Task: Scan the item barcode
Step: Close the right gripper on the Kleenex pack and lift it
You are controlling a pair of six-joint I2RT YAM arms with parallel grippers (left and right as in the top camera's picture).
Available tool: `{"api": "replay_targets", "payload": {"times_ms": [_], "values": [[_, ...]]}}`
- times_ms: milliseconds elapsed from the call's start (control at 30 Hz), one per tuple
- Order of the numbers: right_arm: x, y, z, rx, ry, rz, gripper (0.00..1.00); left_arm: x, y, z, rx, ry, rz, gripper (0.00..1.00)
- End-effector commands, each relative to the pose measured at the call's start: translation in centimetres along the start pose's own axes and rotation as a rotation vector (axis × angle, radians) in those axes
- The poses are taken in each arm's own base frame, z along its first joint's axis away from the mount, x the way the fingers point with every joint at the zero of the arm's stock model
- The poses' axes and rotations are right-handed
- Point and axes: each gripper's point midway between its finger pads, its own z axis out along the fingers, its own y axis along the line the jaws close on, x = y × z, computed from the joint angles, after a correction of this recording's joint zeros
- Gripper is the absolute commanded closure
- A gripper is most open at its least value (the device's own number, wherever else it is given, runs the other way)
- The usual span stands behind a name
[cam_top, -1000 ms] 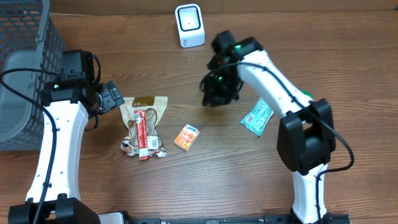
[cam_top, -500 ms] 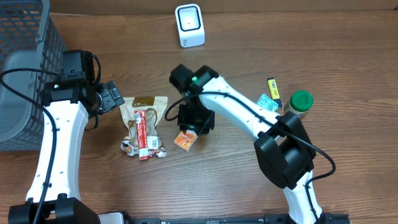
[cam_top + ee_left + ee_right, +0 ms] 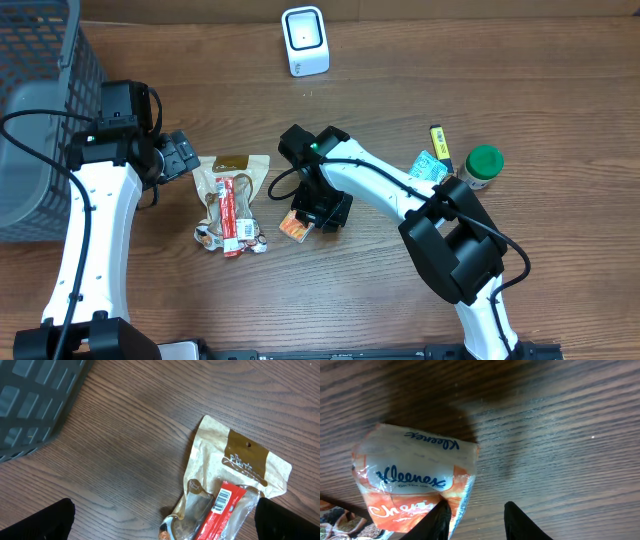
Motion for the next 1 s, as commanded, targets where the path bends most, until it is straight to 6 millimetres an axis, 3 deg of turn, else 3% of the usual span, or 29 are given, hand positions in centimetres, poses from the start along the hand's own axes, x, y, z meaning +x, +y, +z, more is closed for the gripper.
{"api": "replay_targets", "payload": {"times_ms": [0, 233, 467, 567, 767, 967], "values": [[-0.6, -0.2, 0.0, -0.003, -0.009, 0.024, 0.64, 0.0, 0.0, 0.2, -0.010, 0.000, 0.009, 0.00], [-2.8, 1.2, -0.4, -0.073, -0.079, -0.139, 0.68, 0.0, 0.0, 0.2, -0.009, 0.001, 0.009, 0.00], [-5.5, 0.3, -0.8, 0.006, -0.223, -0.198, 0.69, 0.0, 0.0, 0.2, -0.010, 0.001, 0.009, 0.00], [-6.0, 0.7, -2.1, -0.007, -0.239, -0.238, 0.63, 0.0, 0.0, 0.2, -0.010, 0.001, 0.009, 0.00], [-7.6, 2.7, -7.2, -0.072, -0.303, -0.282, 0.62, 0.0, 0.0, 0.2, -0.010, 0.001, 0.009, 0.00], [-6.9, 2.2, -6.6, -0.073, -0.256, -0.192, 0.62, 0.0, 0.0, 0.2, -0.010, 0.001, 0.009, 0.00]]}}
